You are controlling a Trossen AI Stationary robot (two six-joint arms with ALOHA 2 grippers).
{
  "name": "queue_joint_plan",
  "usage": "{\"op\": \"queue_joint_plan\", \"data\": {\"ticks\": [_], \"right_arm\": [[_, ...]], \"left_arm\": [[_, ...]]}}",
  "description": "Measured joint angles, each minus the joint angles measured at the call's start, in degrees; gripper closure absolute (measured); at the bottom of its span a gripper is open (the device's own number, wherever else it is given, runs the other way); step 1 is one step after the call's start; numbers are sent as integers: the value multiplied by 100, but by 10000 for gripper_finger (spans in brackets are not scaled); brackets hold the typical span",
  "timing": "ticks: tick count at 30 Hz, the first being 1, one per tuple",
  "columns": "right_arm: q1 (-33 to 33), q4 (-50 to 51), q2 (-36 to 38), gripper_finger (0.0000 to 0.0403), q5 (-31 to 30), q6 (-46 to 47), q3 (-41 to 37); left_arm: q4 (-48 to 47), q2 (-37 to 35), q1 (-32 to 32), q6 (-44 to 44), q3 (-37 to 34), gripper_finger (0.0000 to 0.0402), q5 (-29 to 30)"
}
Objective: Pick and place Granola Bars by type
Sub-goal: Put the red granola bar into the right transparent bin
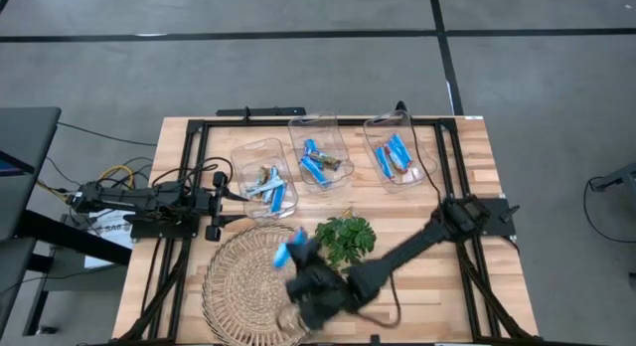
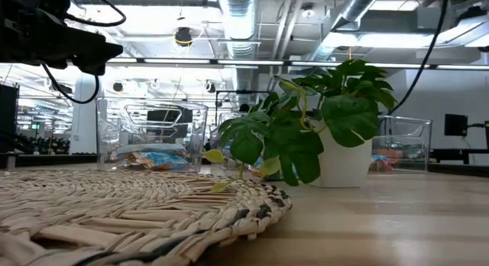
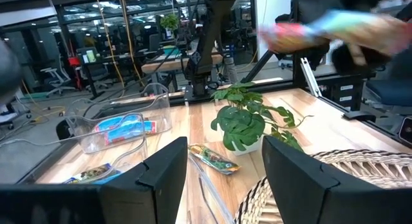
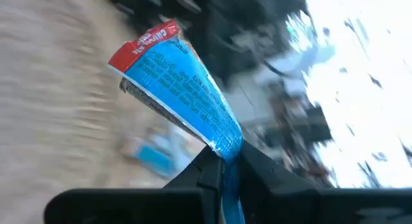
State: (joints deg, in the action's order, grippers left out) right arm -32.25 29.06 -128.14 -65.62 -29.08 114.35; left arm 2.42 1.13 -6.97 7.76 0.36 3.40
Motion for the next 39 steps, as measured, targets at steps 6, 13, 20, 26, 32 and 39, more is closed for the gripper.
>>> {"op": "queue_joint_plan", "data": {"ticks": [6,13,20,26,32,39], "right_arm": [[826,571,58,378,-207,7,345],[1876,1803,522,377,-149,520,366],[2778,3867,1040,377,393,2358,358],[3379,5733,1409,380,806,4131,358],[3853,6100,1835,376,1088,4708,-58],[4389,6094,2525,380,1335,5133,-1245]], "left_arm": [[-2,0,0,38,0,206,0],[-2,0,0,24,0,206,0],[0,0,1,-15,0,206,0],[-1,0,0,5,0,206,0],[-1,0,0,36,0,206,-1],[-2,0,1,30,0,206,-2]]}}
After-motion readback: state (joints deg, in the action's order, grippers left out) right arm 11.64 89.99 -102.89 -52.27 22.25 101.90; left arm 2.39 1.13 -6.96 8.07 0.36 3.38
